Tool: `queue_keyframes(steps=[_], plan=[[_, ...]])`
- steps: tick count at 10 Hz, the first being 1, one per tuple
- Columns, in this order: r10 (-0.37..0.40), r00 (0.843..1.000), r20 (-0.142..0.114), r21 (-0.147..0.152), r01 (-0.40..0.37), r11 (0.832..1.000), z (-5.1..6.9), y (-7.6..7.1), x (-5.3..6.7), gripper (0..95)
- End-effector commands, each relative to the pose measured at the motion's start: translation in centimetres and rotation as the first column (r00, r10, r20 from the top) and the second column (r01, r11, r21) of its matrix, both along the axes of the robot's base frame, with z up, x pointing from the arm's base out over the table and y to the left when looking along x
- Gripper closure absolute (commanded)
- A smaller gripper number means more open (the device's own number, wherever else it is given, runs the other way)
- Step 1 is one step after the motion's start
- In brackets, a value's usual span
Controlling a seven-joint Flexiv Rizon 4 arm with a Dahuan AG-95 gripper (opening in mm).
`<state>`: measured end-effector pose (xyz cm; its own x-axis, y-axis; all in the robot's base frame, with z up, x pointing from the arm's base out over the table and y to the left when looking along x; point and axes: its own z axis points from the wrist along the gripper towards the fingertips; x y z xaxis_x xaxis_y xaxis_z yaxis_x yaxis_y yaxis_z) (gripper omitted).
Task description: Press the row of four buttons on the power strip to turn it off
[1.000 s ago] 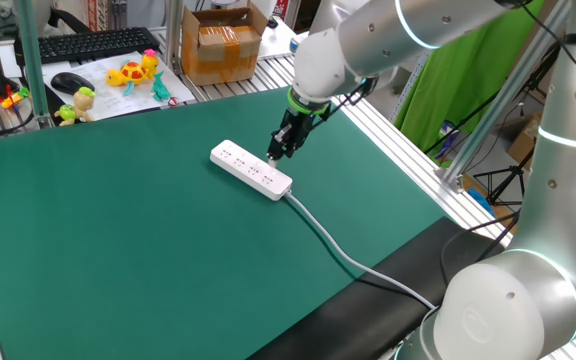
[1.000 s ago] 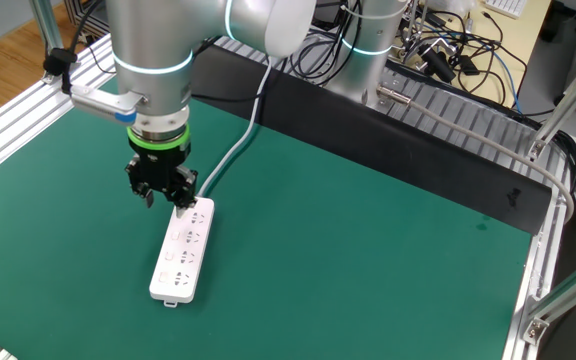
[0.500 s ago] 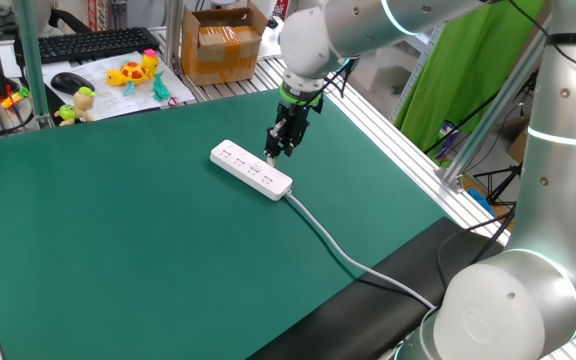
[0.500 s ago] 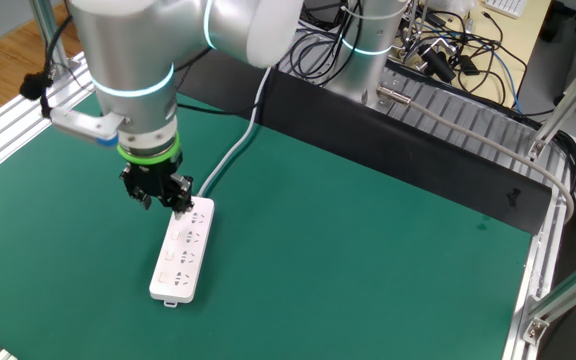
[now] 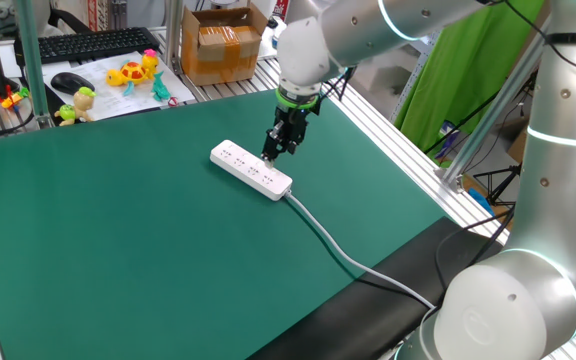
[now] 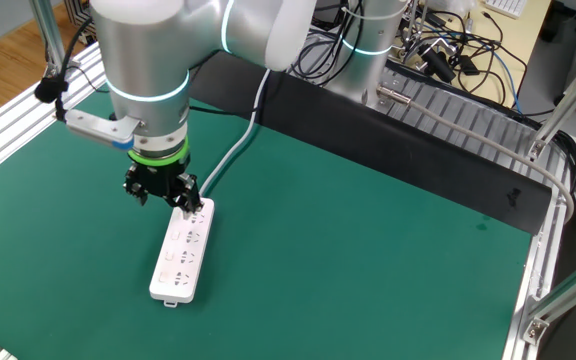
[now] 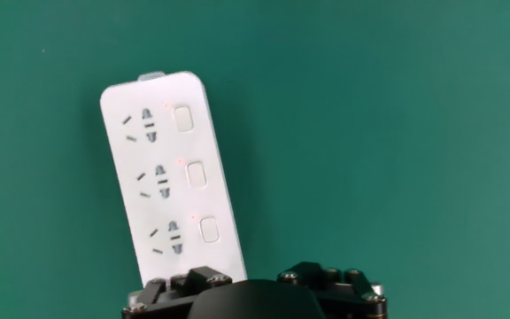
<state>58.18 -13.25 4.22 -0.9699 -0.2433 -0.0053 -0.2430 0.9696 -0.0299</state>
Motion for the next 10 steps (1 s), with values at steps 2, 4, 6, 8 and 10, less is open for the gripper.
queue_keyframes(steps=[2,4,6,8,10], plan=[[-0.001,1.000,-0.002,-0.008,0.001,1.000,-0.4,-0.1,0.2,19.0],[-0.001,1.000,-0.003,-0.008,0.001,1.000,-0.7,-0.6,0.1,19.0],[-0.001,1.000,-0.004,-0.006,0.001,1.000,-1.0,-1.0,0.0,19.0],[-0.001,1.000,-0.002,-0.004,0.001,1.000,-1.2,-1.1,-0.1,19.0],[-0.001,1.000,0.000,-0.005,0.001,1.000,-1.3,-1.1,-0.2,19.0]])
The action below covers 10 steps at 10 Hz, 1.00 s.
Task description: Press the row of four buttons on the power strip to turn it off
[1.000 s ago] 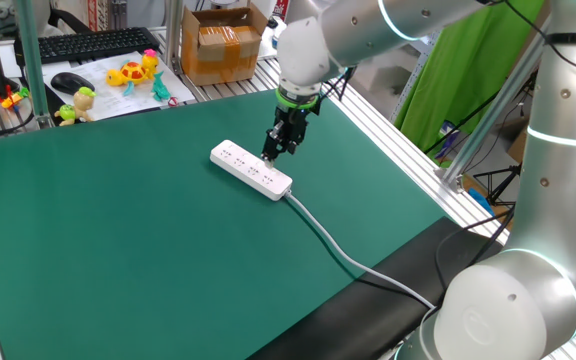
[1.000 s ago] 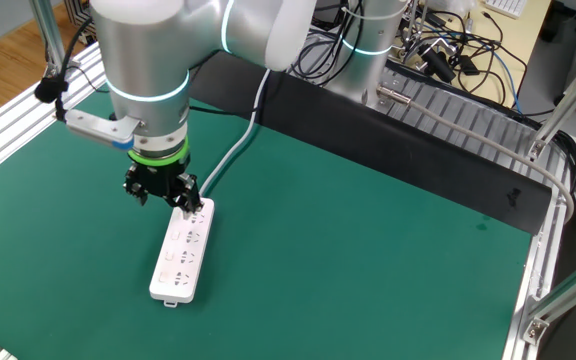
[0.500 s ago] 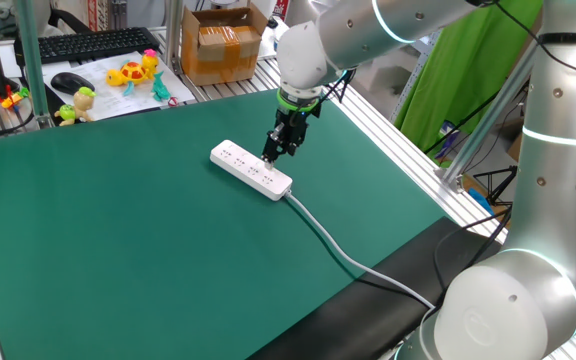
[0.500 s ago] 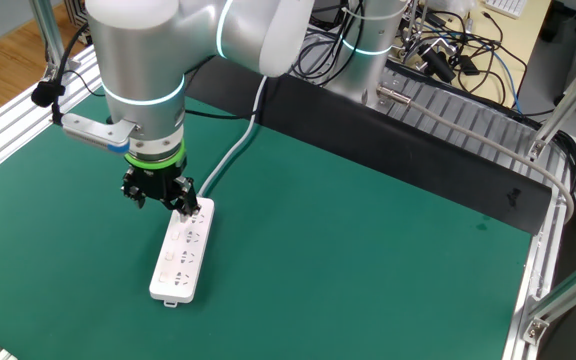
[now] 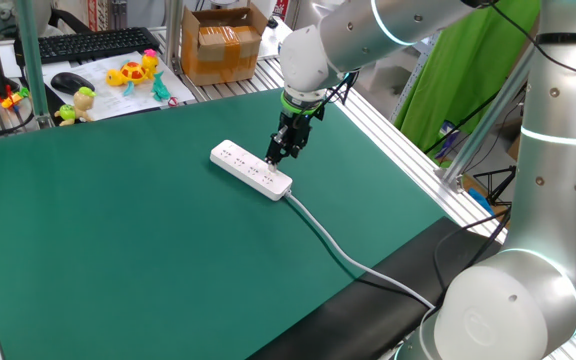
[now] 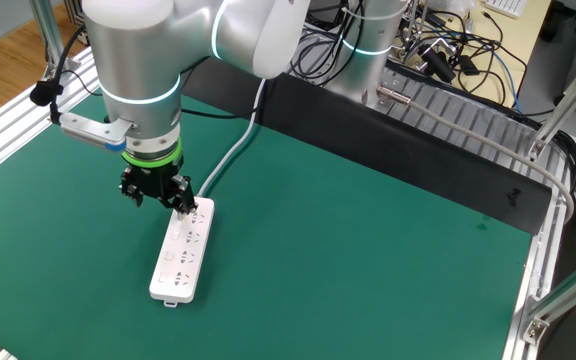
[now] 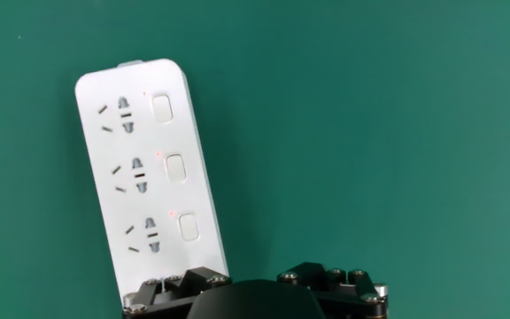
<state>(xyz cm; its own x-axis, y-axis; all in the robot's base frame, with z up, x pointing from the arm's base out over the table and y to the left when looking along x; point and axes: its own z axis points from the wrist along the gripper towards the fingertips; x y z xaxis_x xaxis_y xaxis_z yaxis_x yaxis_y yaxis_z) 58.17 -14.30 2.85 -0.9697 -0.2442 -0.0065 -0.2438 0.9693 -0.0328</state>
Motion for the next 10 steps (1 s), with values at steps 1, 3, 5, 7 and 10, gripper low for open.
queue_keyframes(steps=[1,3,5,7,10], plan=[[-0.002,1.000,-0.003,-0.003,0.002,1.000,-0.2,-0.2,-0.3,19.0],[-0.002,1.000,-0.001,0.000,0.002,1.000,-0.8,-0.7,-0.7,19.0],[-0.002,1.000,0.002,0.006,0.002,1.000,-1.2,-0.8,-1.0,19.0],[-0.002,1.000,0.003,0.007,0.002,1.000,-1.2,-0.8,-1.0,19.0],[-0.002,1.000,0.005,0.007,0.002,1.000,-1.4,-0.7,-0.9,19.0]])
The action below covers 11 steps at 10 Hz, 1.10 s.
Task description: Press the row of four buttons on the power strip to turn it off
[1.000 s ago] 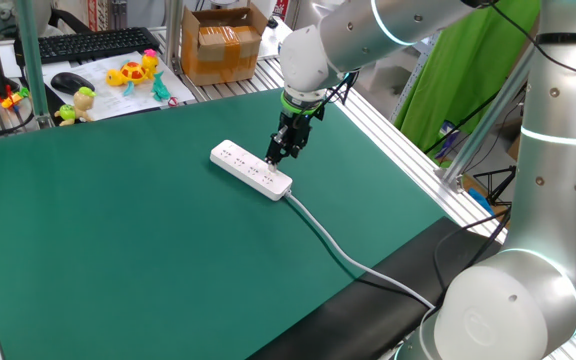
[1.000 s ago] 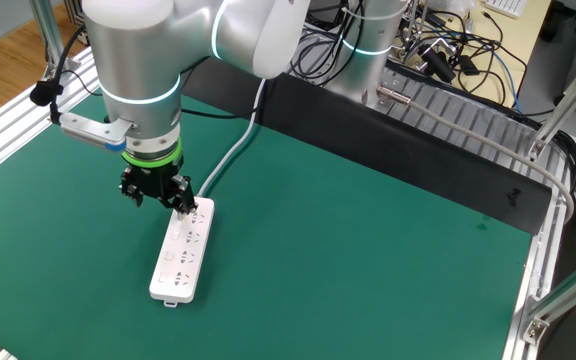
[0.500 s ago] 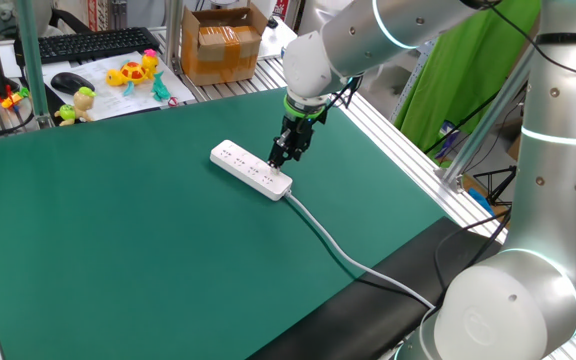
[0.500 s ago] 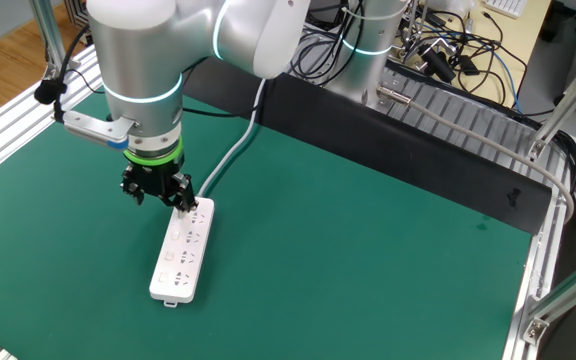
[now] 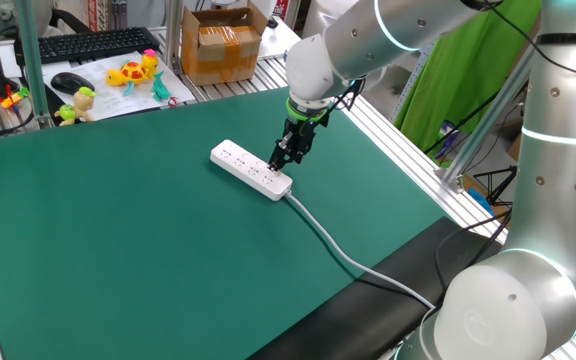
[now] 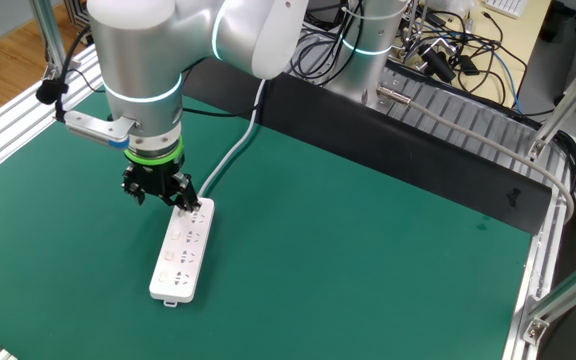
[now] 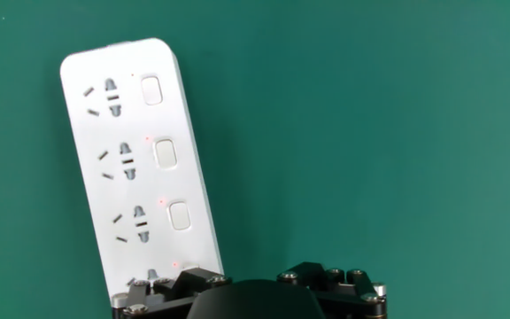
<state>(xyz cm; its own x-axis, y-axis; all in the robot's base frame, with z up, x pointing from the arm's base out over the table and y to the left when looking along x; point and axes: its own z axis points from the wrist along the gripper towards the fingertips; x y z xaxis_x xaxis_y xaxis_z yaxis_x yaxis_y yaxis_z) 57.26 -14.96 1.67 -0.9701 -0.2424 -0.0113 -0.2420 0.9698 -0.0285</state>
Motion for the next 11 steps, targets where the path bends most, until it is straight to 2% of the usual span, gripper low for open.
queue_keyframes(steps=[1,11], plan=[[0.000,1.000,0.001,0.002,0.000,1.000,-0.16,0.11,0.02,19.0],[0.000,1.000,0.002,0.002,0.000,1.000,-0.61,-0.13,0.62,19.0]])
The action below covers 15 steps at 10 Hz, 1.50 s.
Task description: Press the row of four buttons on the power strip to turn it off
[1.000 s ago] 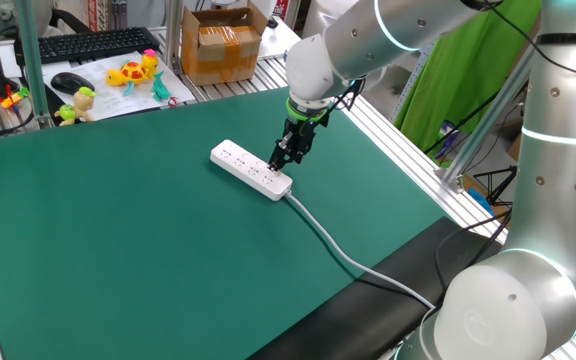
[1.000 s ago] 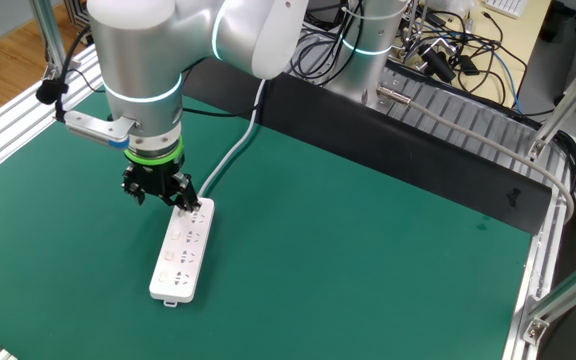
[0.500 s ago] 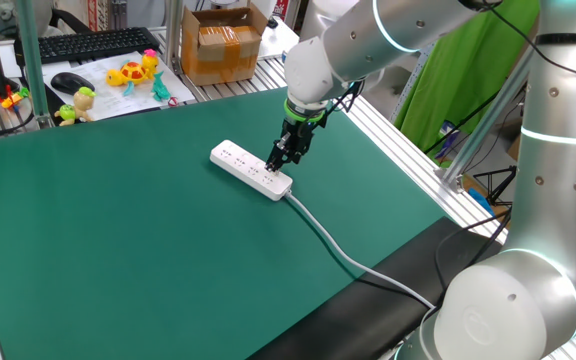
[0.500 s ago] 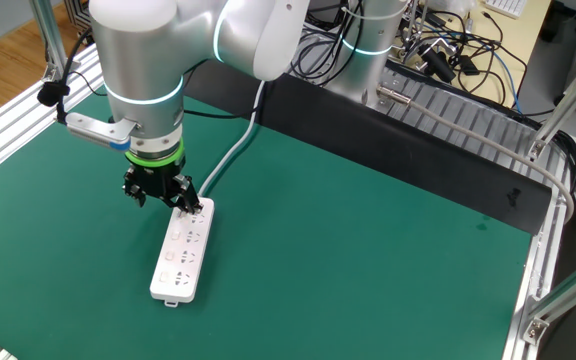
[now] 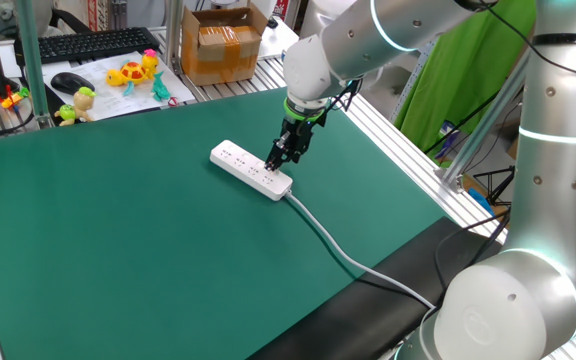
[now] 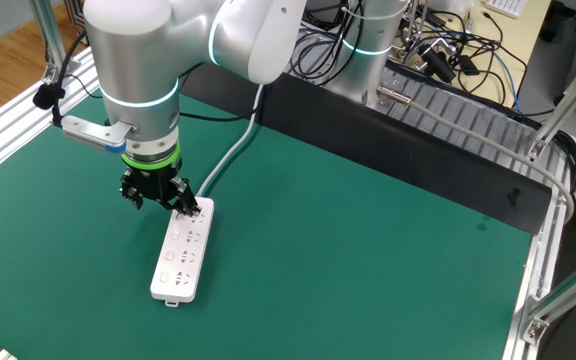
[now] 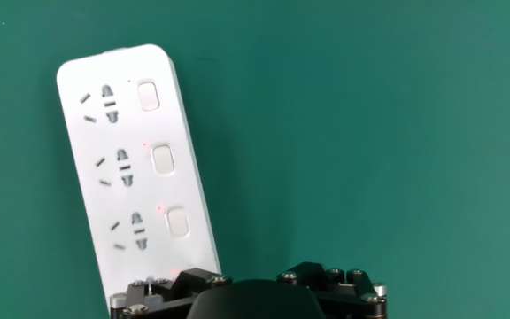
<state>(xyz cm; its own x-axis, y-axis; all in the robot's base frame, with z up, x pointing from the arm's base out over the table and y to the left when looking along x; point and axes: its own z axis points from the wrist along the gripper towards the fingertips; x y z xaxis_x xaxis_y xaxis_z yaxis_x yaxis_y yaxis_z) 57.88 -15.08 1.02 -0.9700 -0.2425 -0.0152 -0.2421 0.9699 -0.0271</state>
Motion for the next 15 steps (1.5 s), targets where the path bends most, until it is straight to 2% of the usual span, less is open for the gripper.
queue_keyframes(steps=[1,5,6,9,12,15], plan=[[0.000,1.000,-0.001,0.000,0.000,1.000,0.1,0.0,0.0,19.0],[-0.004,1.000,-0.005,-0.002,0.004,1.000,1.0,0.7,0.8,19.0],[-0.010,1.000,-0.003,-0.003,0.010,1.000,1.3,1.3,1.1,19.0],[-0.019,1.000,0.004,-0.005,0.019,1.000,1.3,2.0,1.4,19.0],[-0.027,1.000,0.015,-0.005,0.027,1.000,1.3,2.0,1.4,19.0],[-0.023,1.000,0.016,0.000,0.023,1.000,1.3,1.7,1.3,19.0]])
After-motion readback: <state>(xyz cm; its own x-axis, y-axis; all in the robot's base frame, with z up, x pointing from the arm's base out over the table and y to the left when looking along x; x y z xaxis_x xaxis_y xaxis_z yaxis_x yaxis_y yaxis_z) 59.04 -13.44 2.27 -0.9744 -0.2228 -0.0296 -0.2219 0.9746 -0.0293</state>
